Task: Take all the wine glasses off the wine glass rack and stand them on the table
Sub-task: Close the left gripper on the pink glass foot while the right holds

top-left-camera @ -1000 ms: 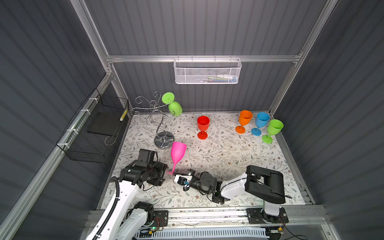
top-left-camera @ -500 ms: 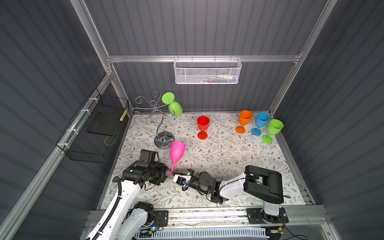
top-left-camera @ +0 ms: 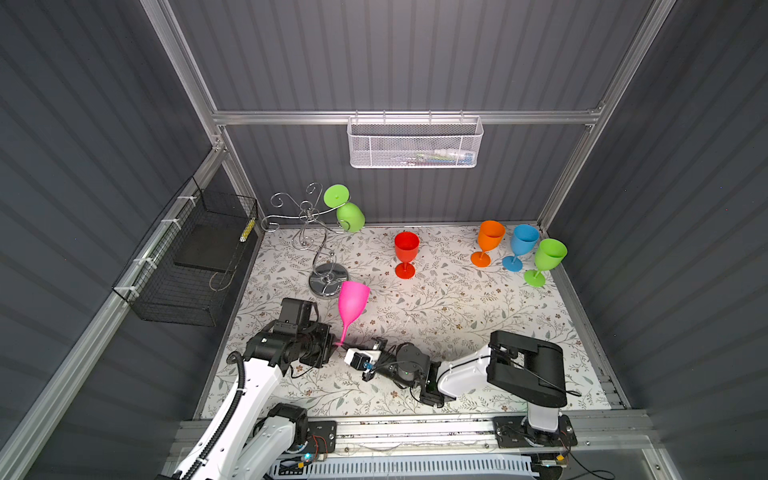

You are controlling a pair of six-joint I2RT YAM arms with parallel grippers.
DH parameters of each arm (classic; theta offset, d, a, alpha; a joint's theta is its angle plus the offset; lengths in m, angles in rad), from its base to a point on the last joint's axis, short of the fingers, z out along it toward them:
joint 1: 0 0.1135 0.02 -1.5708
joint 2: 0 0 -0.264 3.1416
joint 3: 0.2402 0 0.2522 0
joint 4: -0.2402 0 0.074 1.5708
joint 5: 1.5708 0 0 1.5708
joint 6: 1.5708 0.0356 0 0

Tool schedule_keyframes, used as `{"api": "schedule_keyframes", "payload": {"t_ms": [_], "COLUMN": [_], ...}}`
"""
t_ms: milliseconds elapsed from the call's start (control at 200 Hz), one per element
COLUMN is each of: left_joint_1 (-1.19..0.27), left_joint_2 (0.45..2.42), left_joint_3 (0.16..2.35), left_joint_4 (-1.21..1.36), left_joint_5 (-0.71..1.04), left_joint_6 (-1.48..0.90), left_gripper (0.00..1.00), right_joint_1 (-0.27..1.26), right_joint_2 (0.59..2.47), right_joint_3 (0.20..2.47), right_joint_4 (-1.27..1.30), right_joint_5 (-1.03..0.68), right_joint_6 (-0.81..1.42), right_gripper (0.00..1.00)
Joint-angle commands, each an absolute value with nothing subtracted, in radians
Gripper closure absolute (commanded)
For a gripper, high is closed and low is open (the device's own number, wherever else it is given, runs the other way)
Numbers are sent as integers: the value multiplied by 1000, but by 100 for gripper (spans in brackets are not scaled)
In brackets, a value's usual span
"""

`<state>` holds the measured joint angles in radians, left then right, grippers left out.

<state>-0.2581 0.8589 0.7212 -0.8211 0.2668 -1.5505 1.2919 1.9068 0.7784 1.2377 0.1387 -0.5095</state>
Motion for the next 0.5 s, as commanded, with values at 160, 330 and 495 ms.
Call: {"api": "schedule_keyframes", "payload": {"t_ms": [160,330,495], "left_joint_1": [-255,-255,-255], "left_joint_2": [843,814,807], "left_joint_3": [680,657,644], "left_joint_4": [-840,-832,-816], "left_joint_5": [279,272,271], "left_joint_6": [-1557,-1579,-1578], "left_gripper": [94,98,99], "right_joint_1": [1295,1331,1338], "right_joint_2": [1927,1924,1895], "right_joint_3": [805,801,771], "right_joint_4": [1250,1260,1275], "right_joint_5": [157,174,191], "right_joint_6": [-528,-543,-542], "right_gripper": [100,85,64]}}
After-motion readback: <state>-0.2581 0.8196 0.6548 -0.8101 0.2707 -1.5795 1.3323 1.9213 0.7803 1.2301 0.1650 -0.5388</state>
